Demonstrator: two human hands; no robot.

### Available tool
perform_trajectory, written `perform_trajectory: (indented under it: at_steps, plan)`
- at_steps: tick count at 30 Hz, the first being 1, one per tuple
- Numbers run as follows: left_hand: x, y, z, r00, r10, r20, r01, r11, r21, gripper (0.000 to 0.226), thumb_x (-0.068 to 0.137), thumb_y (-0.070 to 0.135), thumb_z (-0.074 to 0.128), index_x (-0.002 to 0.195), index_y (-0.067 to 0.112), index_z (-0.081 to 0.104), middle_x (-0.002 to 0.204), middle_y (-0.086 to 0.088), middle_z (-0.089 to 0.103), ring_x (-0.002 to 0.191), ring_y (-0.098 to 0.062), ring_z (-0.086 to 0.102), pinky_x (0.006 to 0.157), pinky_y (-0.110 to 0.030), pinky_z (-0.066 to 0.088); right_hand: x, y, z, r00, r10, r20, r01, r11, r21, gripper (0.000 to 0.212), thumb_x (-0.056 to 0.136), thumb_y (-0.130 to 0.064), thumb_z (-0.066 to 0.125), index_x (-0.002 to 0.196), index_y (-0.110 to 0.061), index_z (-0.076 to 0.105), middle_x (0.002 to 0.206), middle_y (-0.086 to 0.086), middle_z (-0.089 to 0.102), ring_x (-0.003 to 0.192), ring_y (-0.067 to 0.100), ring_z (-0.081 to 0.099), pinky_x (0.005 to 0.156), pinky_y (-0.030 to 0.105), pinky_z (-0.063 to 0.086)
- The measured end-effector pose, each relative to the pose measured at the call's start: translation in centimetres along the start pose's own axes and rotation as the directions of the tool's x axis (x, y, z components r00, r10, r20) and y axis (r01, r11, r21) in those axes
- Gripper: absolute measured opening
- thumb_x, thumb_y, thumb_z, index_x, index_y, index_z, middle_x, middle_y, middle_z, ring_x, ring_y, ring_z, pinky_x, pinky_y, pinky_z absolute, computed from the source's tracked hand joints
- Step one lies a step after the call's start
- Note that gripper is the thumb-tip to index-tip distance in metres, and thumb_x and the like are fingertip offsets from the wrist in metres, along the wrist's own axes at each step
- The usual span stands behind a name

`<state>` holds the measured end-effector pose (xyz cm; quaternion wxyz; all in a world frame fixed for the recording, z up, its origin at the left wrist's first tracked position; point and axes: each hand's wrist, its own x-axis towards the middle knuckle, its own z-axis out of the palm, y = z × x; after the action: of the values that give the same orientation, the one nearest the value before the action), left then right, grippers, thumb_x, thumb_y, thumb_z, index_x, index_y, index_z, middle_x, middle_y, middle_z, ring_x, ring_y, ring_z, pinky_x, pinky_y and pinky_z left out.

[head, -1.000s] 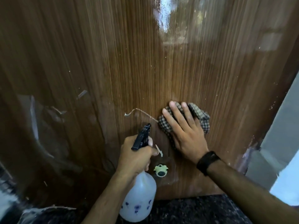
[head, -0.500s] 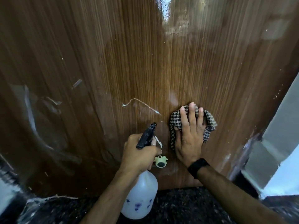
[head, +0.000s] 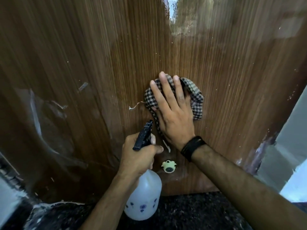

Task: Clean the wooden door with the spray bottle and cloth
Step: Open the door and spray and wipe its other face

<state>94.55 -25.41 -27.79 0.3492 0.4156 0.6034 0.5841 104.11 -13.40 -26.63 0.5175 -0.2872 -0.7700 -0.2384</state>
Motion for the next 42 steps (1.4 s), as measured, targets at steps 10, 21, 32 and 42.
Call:
perform_trajectory:
  at_steps: [10, 21, 32, 42]
  plan:
    - [-0.4, -0.7, -2.2, 0.999, -0.036, -0.011, 0.036, 0.999, -0.02, 0.025, 0.081, -0.006, 0.069, 0.075, 0.016, 0.059, 0.067, -0.009, 0.051, 0.041, -0.013, 0.041, 0.045, -0.027, 0.038, -8.5, 1.2, 1.6, 0.972, -0.151, 0.181, 0.166, 0.984, -0.07, 0.091, 0.086, -0.014, 0.074, 0.158, -0.024, 0.02, 0.169, -0.003, 0.001, 0.155, 0.023, 0.004, 0.109, 0.041, 0.032]
    - [0.5, -0.9, -3.5, 0.996, -0.05, -0.077, 0.047, 0.998, -0.039, 0.027, 0.079, -0.007, 0.07, 0.074, 0.016, 0.058, 0.065, -0.011, 0.052, 0.038, -0.015, 0.041, 0.045, -0.026, 0.037, 1.8, -3.5, 0.9, 0.996, -0.069, 0.057, 0.068, 0.998, 0.013, 0.063, 0.101, -0.015, 0.051, 0.158, -0.021, 0.026, 0.166, 0.003, 0.02, 0.155, 0.027, 0.009, 0.103, 0.06, 0.042]
    - [-0.3, -2.2, -3.4, 0.998, -0.056, -0.009, 0.056, 0.998, 0.004, 0.029, 0.079, -0.009, 0.069, 0.07, 0.017, 0.058, 0.068, -0.013, 0.05, 0.038, -0.017, 0.04, 0.046, -0.026, 0.036, -3.4, 1.2, 0.1, 0.972, -0.199, 0.124, 0.211, 0.973, -0.091, 0.072, 0.095, -0.015, 0.056, 0.158, -0.022, 0.022, 0.166, 0.001, 0.01, 0.155, 0.022, -0.001, 0.12, 0.045, 0.016]
    - [-0.7, -4.6, -2.0, 0.991, -0.088, 0.096, 0.079, 0.992, 0.1, 0.034, 0.078, -0.007, 0.069, 0.063, 0.02, 0.055, 0.062, -0.011, 0.049, 0.039, -0.018, 0.04, 0.046, -0.024, 0.035, -11.8, 4.1, 1.6, 0.999, 0.039, 0.037, -0.038, 0.999, -0.027, 0.064, 0.096, -0.009, 0.052, 0.155, -0.015, 0.029, 0.169, -0.001, 0.001, 0.155, 0.027, -0.001, 0.125, 0.043, 0.01]
